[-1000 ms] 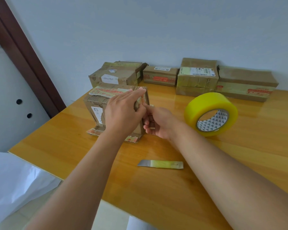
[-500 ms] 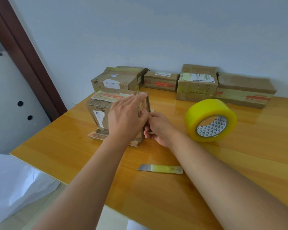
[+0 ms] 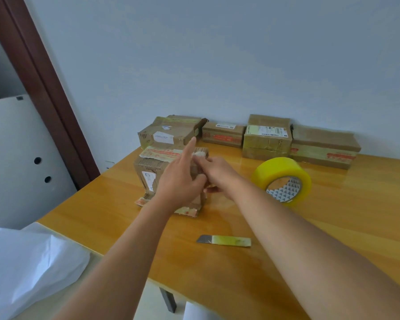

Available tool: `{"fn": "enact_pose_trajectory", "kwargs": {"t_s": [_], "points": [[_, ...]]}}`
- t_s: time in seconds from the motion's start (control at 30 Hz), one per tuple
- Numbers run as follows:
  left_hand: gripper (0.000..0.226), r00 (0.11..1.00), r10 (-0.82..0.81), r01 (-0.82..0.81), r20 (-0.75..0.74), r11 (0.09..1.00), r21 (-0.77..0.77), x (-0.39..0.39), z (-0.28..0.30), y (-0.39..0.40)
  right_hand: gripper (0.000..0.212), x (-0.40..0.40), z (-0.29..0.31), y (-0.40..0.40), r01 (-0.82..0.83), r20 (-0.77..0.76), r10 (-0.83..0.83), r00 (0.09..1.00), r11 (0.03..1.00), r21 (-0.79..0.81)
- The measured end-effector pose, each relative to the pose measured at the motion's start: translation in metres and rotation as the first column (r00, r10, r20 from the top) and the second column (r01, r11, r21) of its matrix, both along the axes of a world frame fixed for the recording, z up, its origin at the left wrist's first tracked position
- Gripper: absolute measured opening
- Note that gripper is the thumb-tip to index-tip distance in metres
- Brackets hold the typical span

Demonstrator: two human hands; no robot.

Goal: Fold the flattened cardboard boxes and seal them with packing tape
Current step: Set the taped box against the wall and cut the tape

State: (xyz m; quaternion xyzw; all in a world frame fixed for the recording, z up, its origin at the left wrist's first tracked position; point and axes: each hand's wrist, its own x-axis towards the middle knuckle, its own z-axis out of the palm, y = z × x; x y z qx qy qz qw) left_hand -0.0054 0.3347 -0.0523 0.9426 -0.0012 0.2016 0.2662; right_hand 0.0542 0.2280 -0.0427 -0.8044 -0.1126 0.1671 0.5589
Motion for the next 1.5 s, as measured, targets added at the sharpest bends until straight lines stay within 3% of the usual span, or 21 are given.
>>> {"fn": "enact_pose_trajectory", "kwargs": {"t_s": [0.03, 0.13, 0.17, 0.23, 0.3, 0.4, 0.47, 0.63, 0.7, 0.8, 0.93, 1.13, 1.37, 1.5], "points": [[0.077, 0.999, 0.035, -0.032, 0.025, 0.994, -0.101, -0.004, 0.003, 0.006, 0.038, -0.002, 0.003, 0.0, -0.002, 0.072, 0.006, 0.997, 0.999, -0.054], [0.064, 0.923, 0.369, -0.333, 0.114, 0.91, -0.247, -0.009, 0.01, 0.038, 0.035, -0.007, 0.008, -0.005, 0.028, 0.197, 0.004, 0.98, 0.987, -0.161], [0.063, 0.896, 0.443, -0.413, 0.041, 0.863, -0.291, -0.011, 0.011, 0.048, 0.037, -0.007, 0.008, -0.008, 0.028, 0.211, 0.01, 0.978, 0.984, -0.177], [0.061, 0.886, 0.442, -0.46, -0.141, 0.798, -0.389, -0.014, 0.011, 0.062, 0.039, -0.007, 0.003, -0.013, 0.041, 0.257, 0.016, 0.966, 0.976, -0.214], [0.052, 0.914, 0.378, -0.401, -0.145, 0.791, -0.463, -0.019, 0.01, 0.061, 0.035, -0.007, -0.002, -0.02, 0.068, 0.332, 0.015, 0.943, 0.969, -0.238], [0.047, 0.935, 0.354, -0.32, -0.023, 0.813, -0.487, -0.029, 0.009, 0.046, 0.031, -0.012, -0.006, -0.035, 0.155, 0.511, -0.006, 0.86, 0.956, -0.249], [0.063, 0.94, 0.341, -0.286, 0.035, 0.838, -0.465, -0.032, 0.004, 0.035, 0.028, -0.018, -0.01, -0.046, 0.229, 0.617, -0.045, 0.785, 0.948, -0.222], [0.037, 0.934, 0.336, -0.255, 0.125, 0.867, -0.428, -0.031, -0.02, 0.008, 0.034, -0.033, -0.031, -0.066, 0.297, 0.712, -0.106, 0.694, 0.943, -0.149], [0.038, 0.933, 0.329, -0.248, 0.147, 0.882, -0.401, -0.033, -0.02, -0.002, 0.041, -0.035, -0.034, -0.075, 0.34, 0.749, -0.125, 0.65, 0.93, -0.14], [0.054, 0.946, 0.281, -0.207, 0.161, 0.907, -0.367, -0.033, -0.007, -0.016, 0.042, -0.036, -0.027, -0.086, 0.389, 0.818, -0.196, 0.542, 0.921, -0.037], [0.093, 0.931, 0.316, -0.219, 0.183, 0.884, -0.414, -0.03, 0.019, -0.039, 0.041, -0.043, -0.008, -0.098, 0.438, 0.897, -0.252, 0.364, 0.896, 0.074], [0.087, 0.896, 0.331, -0.172, 0.297, 0.873, -0.456, -0.021, 0.039, -0.095, 0.064, -0.043, 0.019, -0.138, 0.511, 0.889, -0.37, 0.27, 0.837, 0.194], [0.082, 0.93, 0.13, 0.05, 0.344, 0.882, -0.468, -0.016, 0.047, -0.172, 0.056, -0.056, 0.016, -0.221, 0.555, 0.884, -0.427, 0.192, 0.79, 0.261], [0.088, 0.936, 0.029, 0.135, 0.352, 0.891, -0.434, -0.013, 0.043, -0.222, 0.05, -0.065, 0.007, -0.28, 0.62, 0.889, -0.414, 0.193, 0.754, 0.217]]}}
